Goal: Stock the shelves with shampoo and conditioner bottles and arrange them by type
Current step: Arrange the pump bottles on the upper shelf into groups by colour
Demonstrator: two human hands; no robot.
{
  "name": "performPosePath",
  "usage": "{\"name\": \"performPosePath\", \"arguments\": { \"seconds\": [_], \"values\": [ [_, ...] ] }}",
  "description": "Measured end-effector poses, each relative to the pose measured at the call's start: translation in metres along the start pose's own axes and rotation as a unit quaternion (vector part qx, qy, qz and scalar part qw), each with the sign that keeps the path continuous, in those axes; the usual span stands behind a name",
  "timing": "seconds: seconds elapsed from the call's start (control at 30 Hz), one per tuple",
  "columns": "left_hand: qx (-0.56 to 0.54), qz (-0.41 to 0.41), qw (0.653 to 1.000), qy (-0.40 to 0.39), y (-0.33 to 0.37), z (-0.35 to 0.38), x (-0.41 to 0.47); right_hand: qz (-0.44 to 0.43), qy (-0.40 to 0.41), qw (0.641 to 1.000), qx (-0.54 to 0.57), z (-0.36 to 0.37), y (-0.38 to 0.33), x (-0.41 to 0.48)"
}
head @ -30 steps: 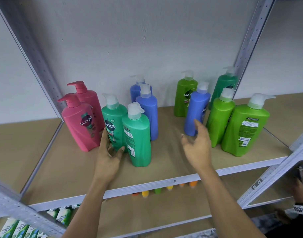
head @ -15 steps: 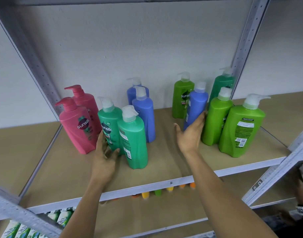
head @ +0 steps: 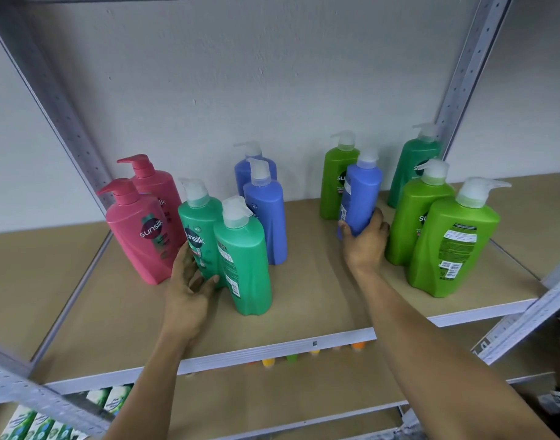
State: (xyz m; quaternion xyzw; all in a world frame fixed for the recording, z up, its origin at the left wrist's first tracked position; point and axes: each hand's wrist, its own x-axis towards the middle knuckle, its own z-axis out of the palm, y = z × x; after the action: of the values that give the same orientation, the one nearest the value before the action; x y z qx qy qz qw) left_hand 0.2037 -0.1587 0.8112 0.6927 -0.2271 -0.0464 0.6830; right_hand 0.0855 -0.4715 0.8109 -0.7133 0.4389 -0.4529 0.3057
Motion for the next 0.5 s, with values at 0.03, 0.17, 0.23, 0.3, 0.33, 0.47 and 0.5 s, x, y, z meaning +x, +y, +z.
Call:
{"name": "performPosePath", "arguments": {
  "seconds": [0.03,0.17,0.23,0.3,0.33,0.47,0.5],
  "values": [
    [0.001,0.0,1.0,0.001,0.0,0.0,0.0,-0.005,0.0,1.0,0.017,0.0,0.002,0.0],
    [0.005,-0.009,1.0,0.002,0.002,0.001,-0.001,-0.005,-0.007,0.998,0.069,-0.006,-0.002,-0.001],
    [0.009,-0.009,1.0,0.003,0.003,0.002,-0.002,-0.008,-0.012,0.997,0.076,-0.014,-0.005,-0.01],
    [0.013,-0.005,1.0,0.005,0.004,0.002,-0.002,-0.01,-0.024,0.996,0.089,-0.024,-0.008,-0.028],
    [0.014,-0.006,1.0,0.005,0.004,0.002,-0.002,-0.012,-0.03,0.995,0.097,-0.029,-0.009,-0.039],
    [0.022,-0.008,1.0,0.006,0.005,0.003,-0.002,-0.003,-0.083,0.983,0.165,-0.044,-0.016,-0.091],
    [0.024,-0.008,1.0,0.005,0.005,0.003,-0.003,0.004,-0.109,0.977,0.182,-0.047,-0.019,-0.103]
  ]
}}
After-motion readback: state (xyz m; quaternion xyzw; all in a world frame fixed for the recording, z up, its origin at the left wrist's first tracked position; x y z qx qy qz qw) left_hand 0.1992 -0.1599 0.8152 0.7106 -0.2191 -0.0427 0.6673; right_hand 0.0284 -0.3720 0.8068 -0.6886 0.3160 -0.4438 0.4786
